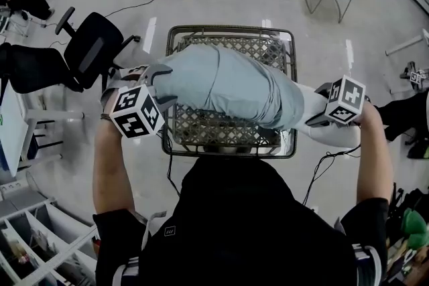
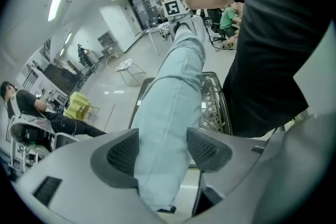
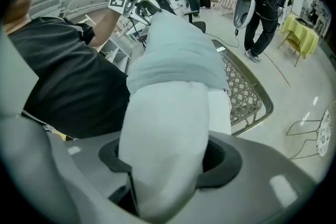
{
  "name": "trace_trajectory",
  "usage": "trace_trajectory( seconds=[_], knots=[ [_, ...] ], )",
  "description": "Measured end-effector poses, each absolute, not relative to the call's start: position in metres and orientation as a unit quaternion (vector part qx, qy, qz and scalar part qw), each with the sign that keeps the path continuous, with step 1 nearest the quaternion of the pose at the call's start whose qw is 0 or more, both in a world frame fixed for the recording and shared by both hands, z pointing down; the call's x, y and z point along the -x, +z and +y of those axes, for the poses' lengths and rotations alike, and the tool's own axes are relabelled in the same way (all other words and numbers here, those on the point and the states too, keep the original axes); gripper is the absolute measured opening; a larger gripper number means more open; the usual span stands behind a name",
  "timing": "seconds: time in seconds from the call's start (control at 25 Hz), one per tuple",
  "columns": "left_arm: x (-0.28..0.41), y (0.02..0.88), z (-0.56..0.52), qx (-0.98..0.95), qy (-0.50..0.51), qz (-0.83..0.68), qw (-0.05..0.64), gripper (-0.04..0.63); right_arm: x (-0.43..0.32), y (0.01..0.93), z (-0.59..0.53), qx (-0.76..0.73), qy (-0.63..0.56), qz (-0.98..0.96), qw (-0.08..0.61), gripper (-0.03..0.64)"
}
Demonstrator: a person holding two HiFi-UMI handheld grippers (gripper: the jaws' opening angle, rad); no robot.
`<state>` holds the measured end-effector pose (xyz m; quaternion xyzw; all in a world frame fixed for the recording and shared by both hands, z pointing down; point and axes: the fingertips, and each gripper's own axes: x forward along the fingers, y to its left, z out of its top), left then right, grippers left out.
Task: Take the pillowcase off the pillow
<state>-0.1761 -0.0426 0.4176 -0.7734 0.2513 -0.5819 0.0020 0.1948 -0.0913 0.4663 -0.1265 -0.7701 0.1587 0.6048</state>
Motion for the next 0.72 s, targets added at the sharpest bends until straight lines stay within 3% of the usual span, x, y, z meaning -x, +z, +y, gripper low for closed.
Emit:
trace_trajectory(
  seconds=[0.24,0.56,0.72],
  knots=[
    [0.221,0.434,-0.028,0.744,-0.621,0.244,-0.027,0.29,-0.192,0.469,-0.084,0.127,0.164,-0.762,0.614,0.319],
    [0.248,0.44,-0.015,0.703,-0.679,0.21,-0.017,0.038,-0.188,0.463,-0.086,0.123,0.172,-0.762,0.612,0.318],
    [0.302,0.443,-0.005,0.648,-0.728,0.222,-0.023,0.009,-0.191,0.454,-0.093,0.122,0.174,-0.761,0.613,0.307]
  ],
)
